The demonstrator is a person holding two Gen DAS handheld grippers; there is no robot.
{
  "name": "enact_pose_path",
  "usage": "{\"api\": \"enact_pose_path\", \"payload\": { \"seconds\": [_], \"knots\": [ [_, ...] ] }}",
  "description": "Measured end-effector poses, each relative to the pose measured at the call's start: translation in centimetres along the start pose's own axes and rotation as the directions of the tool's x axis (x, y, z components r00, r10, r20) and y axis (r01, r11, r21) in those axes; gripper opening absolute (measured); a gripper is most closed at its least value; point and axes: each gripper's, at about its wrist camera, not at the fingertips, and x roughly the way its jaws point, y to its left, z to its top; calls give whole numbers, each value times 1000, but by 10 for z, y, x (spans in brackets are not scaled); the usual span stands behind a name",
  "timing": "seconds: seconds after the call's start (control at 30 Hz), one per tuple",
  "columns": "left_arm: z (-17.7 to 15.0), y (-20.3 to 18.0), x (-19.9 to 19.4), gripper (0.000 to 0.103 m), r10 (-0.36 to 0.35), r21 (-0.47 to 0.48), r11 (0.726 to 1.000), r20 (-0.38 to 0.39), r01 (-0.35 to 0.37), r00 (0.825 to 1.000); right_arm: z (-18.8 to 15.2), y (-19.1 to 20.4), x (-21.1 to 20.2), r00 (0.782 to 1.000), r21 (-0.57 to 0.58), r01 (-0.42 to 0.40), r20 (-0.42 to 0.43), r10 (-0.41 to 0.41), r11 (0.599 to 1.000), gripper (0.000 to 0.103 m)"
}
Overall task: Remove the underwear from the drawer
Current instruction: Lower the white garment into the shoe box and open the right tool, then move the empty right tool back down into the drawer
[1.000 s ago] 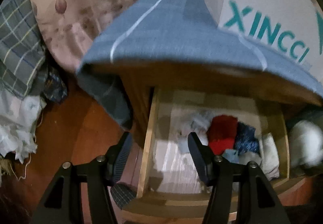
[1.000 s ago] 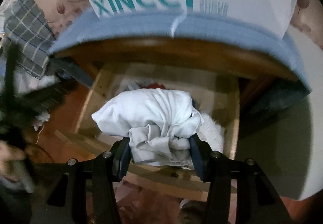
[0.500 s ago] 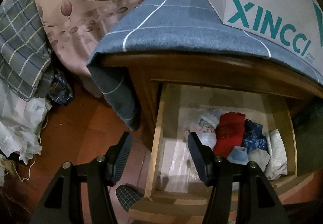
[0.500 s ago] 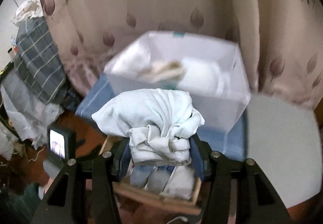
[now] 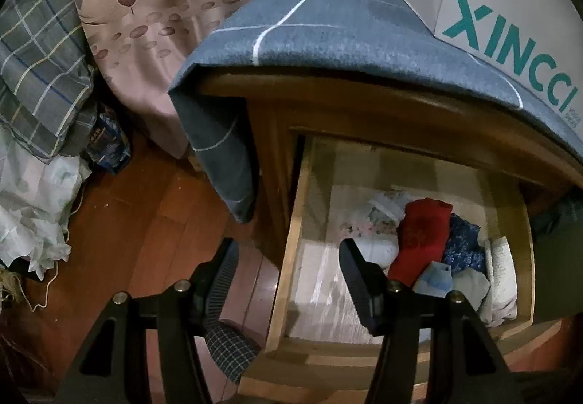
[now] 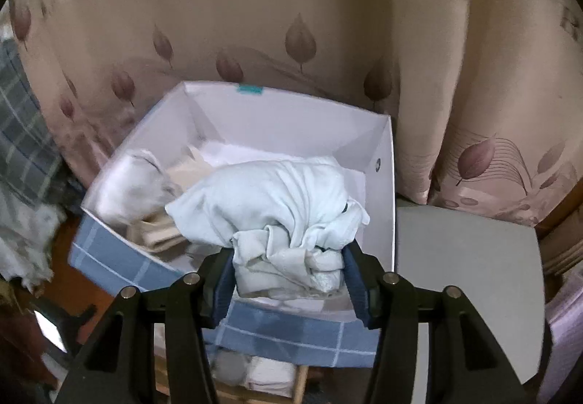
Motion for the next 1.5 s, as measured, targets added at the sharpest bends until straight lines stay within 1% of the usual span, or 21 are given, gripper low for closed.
{"api": "enact_pose_path", "payload": {
  "seconds": [0.07, 0.23, 0.3, 0.4, 0.47, 0.53, 0.7, 0.87, 0.97, 1.03, 1.1, 1.23, 1.37, 1.5],
  "knots": [
    [0, -1, 1, 59, 2, 0, 1000, -2, -2, 1000, 0, 1, 17, 999, -30, 22, -33, -23, 999, 51],
    [1, -1, 3, 59, 4, 14, 1000, -7, -4, 1000, -5, 1, 46, 996, -33, 46, -75, -48, 998, 52],
    [0, 1, 4, 59, -4, 0, 1000, -12, 4, 1000, -7, -1, 54, 995, -14, 39, -87, -40, 999, 53],
    [0, 4, 7, 59, -6, -17, 1000, -27, 6, 1000, -8, -4, 58, 996, 14, 34, -87, -33, 999, 57],
    [-1, 5, 7, 59, -9, -23, 1000, -26, 8, 1000, -9, -7, 60, 995, 36, 19, -94, -16, 999, 58],
    [-1, 4, 6, 59, -10, -19, 1000, -24, 10, 1000, -9, -7, 60, 995, 47, 17, -94, -13, 999, 59],
    [-1, -1, 11, 59, -10, -4, 1000, -43, 10, 999, -9, -6, 55, 997, 42, 19, -80, -16, 999, 66],
    [0, 2, 11, 59, -8, -12, 1000, -34, 7, 999, -6, -1, 38, 999, 19, 26, -34, -25, 999, 67],
    [0, 4, 15, 59, -8, -21, 1000, -49, 7, 999, -12, 0, 18, 1000, 22, -23, -2, 23, 999, 67],
    [0, 2, 16, 59, -8, -18, 1000, -60, 7, 998, -22, 3, 3, 999, 9, -50, 8, 50, 999, 67],
    [-1, 1, 16, 59, -6, -10, 1000, -60, 5, 998, -36, 8, -8, 997, -19, -70, 8, 70, 997, 70],
    [-2, -1, 19, 59, -3, 0, 1000, -73, 3, 997, -76, 19, -22, 997, -83, -78, -27, 76, 993, 72],
    [-4, -2, 20, 59, -4, 1, 1000, -87, 4, 996, -118, 27, -18, 989, -111, -112, -106, 100, 987, 73],
    [-5, -4, 21, 59, 1, 7, 1000, -87, -1, 996, -155, 35, 7, 974, -124, -132, -200, 106, 983, 73]
  ]
}}
